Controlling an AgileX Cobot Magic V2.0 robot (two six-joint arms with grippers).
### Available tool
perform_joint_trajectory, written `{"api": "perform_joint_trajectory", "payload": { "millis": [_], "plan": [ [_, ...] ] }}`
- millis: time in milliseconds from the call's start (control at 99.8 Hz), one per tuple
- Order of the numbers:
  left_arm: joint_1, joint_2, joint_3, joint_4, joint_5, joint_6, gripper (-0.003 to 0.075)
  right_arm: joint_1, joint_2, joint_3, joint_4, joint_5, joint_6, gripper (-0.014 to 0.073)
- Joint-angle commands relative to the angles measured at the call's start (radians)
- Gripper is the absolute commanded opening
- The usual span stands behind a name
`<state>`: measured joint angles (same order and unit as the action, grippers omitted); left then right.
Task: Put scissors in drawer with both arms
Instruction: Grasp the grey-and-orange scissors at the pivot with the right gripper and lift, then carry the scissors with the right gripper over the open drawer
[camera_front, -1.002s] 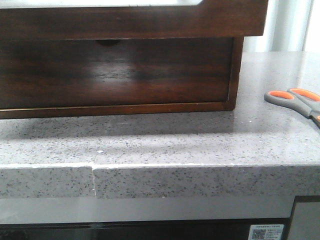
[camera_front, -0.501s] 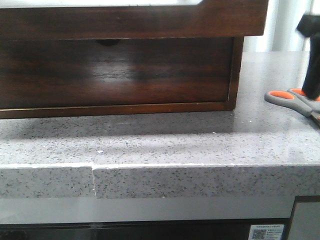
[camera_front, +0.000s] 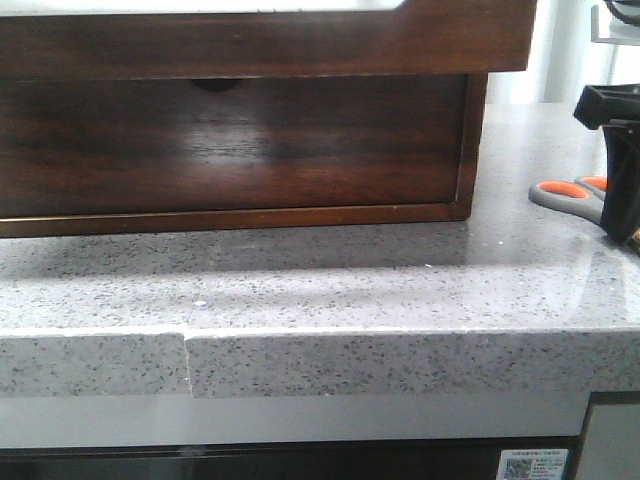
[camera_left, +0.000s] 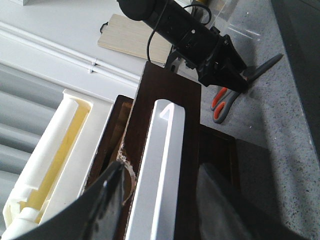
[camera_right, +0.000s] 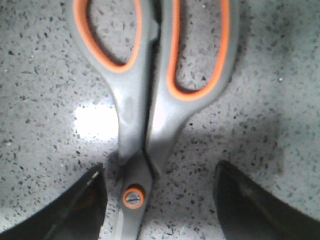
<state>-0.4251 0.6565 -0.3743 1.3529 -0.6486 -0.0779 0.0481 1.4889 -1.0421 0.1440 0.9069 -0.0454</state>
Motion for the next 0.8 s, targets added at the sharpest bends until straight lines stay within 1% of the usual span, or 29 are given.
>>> {"api": "perform_joint_trajectory", "payload": {
  "millis": [0,100,251,471,621,662,792],
  "plan": [
    [-0.006,-0.001,-0.028,-0.077,-0.027,-0.016,0.0325,0.017,-0.021,-0.029,-0.018,-0.023,0.004,0.0428],
    [-0.006,-0.001,-0.028,-0.077,-0.027,-0.016,0.0325,0.046,-0.012,-0.029,-0.024,-0.025,0.004,0.0383],
    [-0.006,-0.001,-0.028,-0.077,-0.027,-0.016,0.0325,0.081,0.015,-0.029,-0.028,-0.027,0.004,0.024],
    [-0.006,-0.001,-0.028,-0.077,-0.027,-0.016,0.0325,0.08,0.036,-0.029,-0.037,-0.005,0.006,0.0085],
    [-0.006,-0.001,-0.028,-0.077,-0.027,-0.016,0.0325,0.08,0.036,-0.029,-0.039,-0.007,0.006,-0.0047],
    [-0.006,-0.001,-0.028,-0.077,-0.027,-0.016,0.0325,0.08,0.036,-0.029,-0.039,-0.004,0.006,-0.0064],
    [-0.006,-0.001,-0.028,-0.077,-0.025,-0.016,0.0325,0.08,0.016,-0.031,-0.049,0.019,0.006,-0.0061]
  ]
}}
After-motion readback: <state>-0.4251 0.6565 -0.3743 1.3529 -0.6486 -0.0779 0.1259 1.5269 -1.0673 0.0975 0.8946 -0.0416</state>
